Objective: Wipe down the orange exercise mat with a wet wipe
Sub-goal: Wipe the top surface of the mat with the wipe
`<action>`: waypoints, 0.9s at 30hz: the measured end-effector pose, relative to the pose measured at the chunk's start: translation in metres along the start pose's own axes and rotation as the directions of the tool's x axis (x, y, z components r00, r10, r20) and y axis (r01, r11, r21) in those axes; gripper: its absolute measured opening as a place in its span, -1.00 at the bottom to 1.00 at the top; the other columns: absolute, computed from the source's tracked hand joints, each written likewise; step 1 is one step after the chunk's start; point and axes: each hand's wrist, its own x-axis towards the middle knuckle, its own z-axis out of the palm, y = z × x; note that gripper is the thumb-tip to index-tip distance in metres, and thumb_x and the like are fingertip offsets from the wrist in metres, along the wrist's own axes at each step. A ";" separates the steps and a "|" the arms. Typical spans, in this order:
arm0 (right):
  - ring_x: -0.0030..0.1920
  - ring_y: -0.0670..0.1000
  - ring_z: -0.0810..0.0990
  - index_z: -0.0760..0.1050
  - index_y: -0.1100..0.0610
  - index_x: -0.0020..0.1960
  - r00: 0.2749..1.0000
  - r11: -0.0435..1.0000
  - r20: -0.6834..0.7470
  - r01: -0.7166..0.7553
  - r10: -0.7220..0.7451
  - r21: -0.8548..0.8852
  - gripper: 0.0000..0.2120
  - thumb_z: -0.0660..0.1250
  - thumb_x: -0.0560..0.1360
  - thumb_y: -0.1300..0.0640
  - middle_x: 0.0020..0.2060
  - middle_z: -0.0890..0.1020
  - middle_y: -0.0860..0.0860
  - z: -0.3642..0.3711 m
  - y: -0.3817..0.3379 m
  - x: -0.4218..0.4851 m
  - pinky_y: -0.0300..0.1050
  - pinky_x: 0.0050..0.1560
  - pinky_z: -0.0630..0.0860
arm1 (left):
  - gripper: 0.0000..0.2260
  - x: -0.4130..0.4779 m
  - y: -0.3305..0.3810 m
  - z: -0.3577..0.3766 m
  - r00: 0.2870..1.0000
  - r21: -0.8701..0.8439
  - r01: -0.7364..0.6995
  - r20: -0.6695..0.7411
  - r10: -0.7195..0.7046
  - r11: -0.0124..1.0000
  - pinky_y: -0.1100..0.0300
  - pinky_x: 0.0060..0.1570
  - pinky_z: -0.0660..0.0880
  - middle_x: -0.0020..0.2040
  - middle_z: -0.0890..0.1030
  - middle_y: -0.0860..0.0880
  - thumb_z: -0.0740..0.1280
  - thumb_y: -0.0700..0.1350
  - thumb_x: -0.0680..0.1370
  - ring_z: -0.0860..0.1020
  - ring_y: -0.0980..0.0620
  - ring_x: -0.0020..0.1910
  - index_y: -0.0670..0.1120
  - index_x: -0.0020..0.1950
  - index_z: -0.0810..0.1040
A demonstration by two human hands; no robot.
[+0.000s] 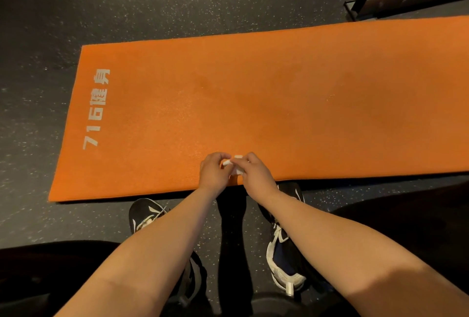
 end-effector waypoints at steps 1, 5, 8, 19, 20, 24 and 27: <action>0.26 0.12 0.44 0.49 0.03 0.41 1.000 0.997 0.027 0.010 -0.007 -0.082 -0.52 0.22 0.57 0.38 0.27 0.44 0.01 0.003 0.003 0.000 0.10 0.20 0.43 | -0.75 -0.002 -0.005 -0.001 1.000 0.058 0.004 0.019 -0.005 0.998 -0.03 0.39 0.35 0.38 0.45 -0.04 0.36 -0.05 0.59 0.34 -0.11 0.43 0.06 0.27 0.55; 0.61 0.10 0.06 0.21 0.13 0.60 0.987 0.919 0.147 0.121 -0.070 -0.376 -0.43 0.20 0.61 0.29 0.62 0.15 0.08 0.022 0.008 -0.007 -0.02 0.60 -0.06 | -0.54 -0.009 -0.021 -0.002 0.995 0.186 -0.027 0.095 0.010 0.982 0.03 0.52 0.08 0.62 0.15 -0.05 0.23 -0.06 0.67 0.10 -0.07 0.59 -0.02 0.58 0.30; 0.63 0.09 -0.08 0.10 0.06 0.64 0.973 0.885 0.191 0.202 -0.131 -0.420 -0.39 0.17 0.62 0.27 0.64 0.05 0.08 0.033 0.011 -0.011 -0.04 0.54 -0.30 | -0.54 -0.009 -0.030 -0.001 0.991 0.259 -0.090 0.120 0.060 0.962 0.05 0.55 0.05 0.63 0.15 -0.07 0.16 -0.15 0.68 0.09 -0.08 0.59 -0.06 0.60 0.25; 0.63 0.10 -0.24 -0.12 0.11 0.66 0.978 0.861 0.061 -0.147 0.202 -0.486 -0.38 0.03 0.66 0.20 0.64 -0.15 0.08 0.027 0.001 0.058 0.07 0.60 -0.21 | -0.50 0.021 -0.035 -0.010 0.987 0.485 -0.150 0.127 0.100 0.862 0.00 0.36 0.25 0.63 0.15 -0.02 0.17 -0.11 0.65 0.26 -0.17 0.42 0.05 0.60 0.23; 0.63 0.09 -0.23 -0.10 0.11 0.66 0.984 0.879 0.112 -0.073 0.141 -0.471 -0.41 0.02 0.68 0.19 0.64 -0.13 0.08 0.037 -0.004 0.059 0.06 0.60 -0.21 | -0.51 0.023 -0.034 -0.011 0.990 0.481 -0.136 0.095 0.103 0.866 -0.01 0.35 0.25 0.62 0.17 -0.01 0.16 -0.11 0.65 0.28 -0.16 0.41 0.05 0.60 0.25; 0.63 0.05 -0.22 -0.11 0.07 0.66 0.973 0.871 0.232 0.128 -0.016 -0.475 -0.37 0.05 0.66 0.24 0.65 -0.13 0.04 0.043 0.005 0.079 0.03 0.61 -0.19 | -0.53 0.037 -0.039 -0.021 0.998 0.507 -0.022 -0.034 0.045 0.862 -0.07 0.47 0.07 0.64 0.07 -0.07 0.16 -0.07 0.65 0.14 -0.20 0.51 0.06 0.58 0.26; 0.62 0.07 -0.24 -0.15 0.08 0.66 0.992 0.869 0.052 -0.074 0.114 -0.488 -0.35 0.03 0.64 0.25 0.64 -0.15 0.04 0.021 0.019 0.100 0.01 0.59 -0.23 | -0.47 0.048 -0.046 -0.031 0.997 0.497 0.062 -0.078 -0.026 0.866 -0.10 0.50 -0.01 0.66 -0.04 -0.08 0.14 -0.02 0.66 0.00 -0.18 0.58 0.04 0.63 0.11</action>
